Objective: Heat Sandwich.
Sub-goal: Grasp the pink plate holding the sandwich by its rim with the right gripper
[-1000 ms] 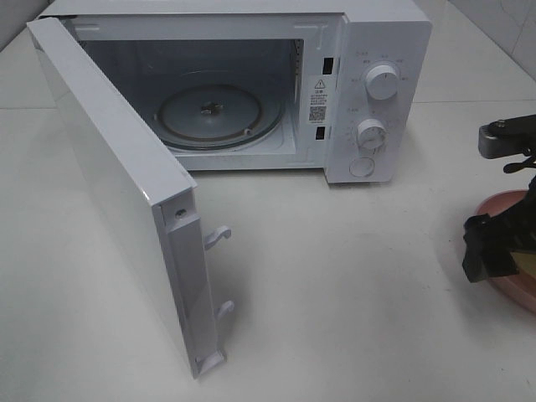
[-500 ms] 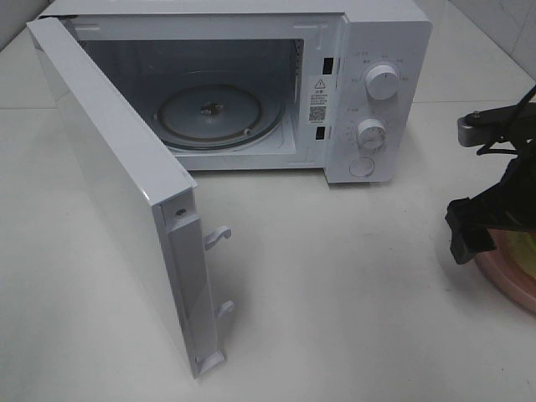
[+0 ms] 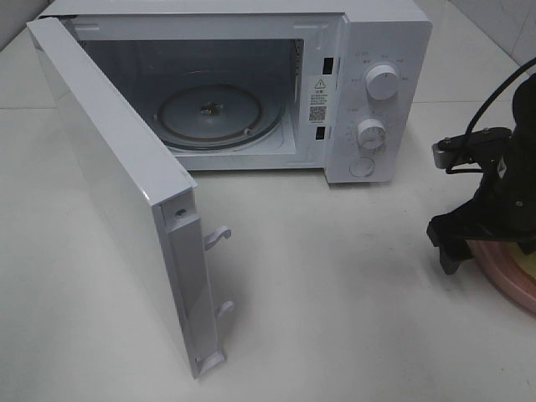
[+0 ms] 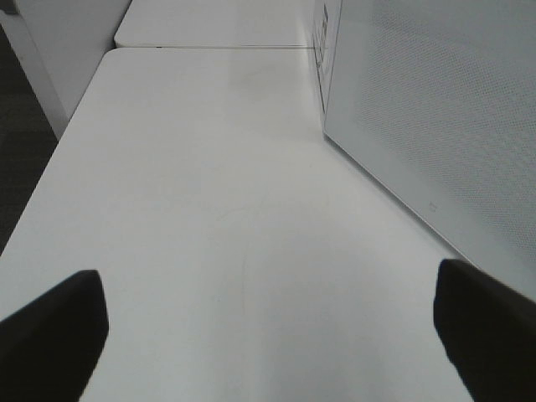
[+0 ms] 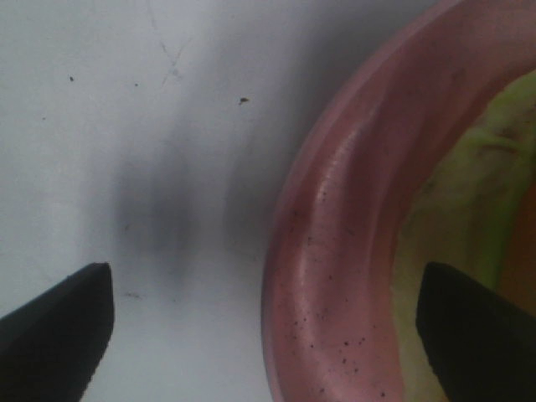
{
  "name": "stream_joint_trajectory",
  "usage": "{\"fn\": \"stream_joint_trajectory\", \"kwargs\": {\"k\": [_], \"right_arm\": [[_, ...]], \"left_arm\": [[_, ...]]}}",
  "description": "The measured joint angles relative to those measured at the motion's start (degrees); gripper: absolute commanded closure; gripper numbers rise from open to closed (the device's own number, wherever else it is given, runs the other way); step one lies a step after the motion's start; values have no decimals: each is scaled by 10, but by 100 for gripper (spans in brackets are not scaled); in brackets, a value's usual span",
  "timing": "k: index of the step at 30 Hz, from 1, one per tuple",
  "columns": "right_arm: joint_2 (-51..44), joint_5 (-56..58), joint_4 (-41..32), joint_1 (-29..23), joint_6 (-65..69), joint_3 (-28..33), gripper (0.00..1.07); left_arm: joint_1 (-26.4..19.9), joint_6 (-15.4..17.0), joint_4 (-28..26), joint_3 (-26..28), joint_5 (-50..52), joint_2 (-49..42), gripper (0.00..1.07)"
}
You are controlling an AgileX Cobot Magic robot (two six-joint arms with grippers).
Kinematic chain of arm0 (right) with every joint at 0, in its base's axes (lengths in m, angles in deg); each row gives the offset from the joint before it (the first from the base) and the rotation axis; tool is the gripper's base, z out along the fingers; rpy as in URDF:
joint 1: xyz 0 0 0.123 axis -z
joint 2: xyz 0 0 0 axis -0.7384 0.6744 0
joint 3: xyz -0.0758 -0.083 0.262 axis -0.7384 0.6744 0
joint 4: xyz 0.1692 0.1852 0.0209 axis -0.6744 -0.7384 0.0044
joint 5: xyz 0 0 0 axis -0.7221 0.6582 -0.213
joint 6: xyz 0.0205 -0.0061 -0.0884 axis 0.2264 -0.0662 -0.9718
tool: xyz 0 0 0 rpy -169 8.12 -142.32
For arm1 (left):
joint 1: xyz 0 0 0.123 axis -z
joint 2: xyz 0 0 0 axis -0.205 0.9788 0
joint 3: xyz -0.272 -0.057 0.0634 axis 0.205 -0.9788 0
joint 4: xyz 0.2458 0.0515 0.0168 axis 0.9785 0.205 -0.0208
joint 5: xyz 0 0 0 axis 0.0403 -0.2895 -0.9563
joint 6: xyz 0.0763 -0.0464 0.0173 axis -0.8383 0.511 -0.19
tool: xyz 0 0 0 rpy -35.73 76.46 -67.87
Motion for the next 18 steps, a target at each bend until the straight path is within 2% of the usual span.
{"fn": "stream_joint_trajectory", "kwargs": {"k": [11,15,16,17,18], "right_arm": [[47,-25,24,0,19,0,17],[49,-29,25,0,19,0,22],[50,-31,25,0,19,0,26],[50,-34,25,0,19,0,38],[50,-35,25,0,19,0,45]], "left_arm": [[0,0,0,0,0,0,7],[0,0,0,0,0,0,7],[0,0,0,0,0,0,7],[0,0,0,0,0,0,7],[0,0,0,0,0,0,7]]}}
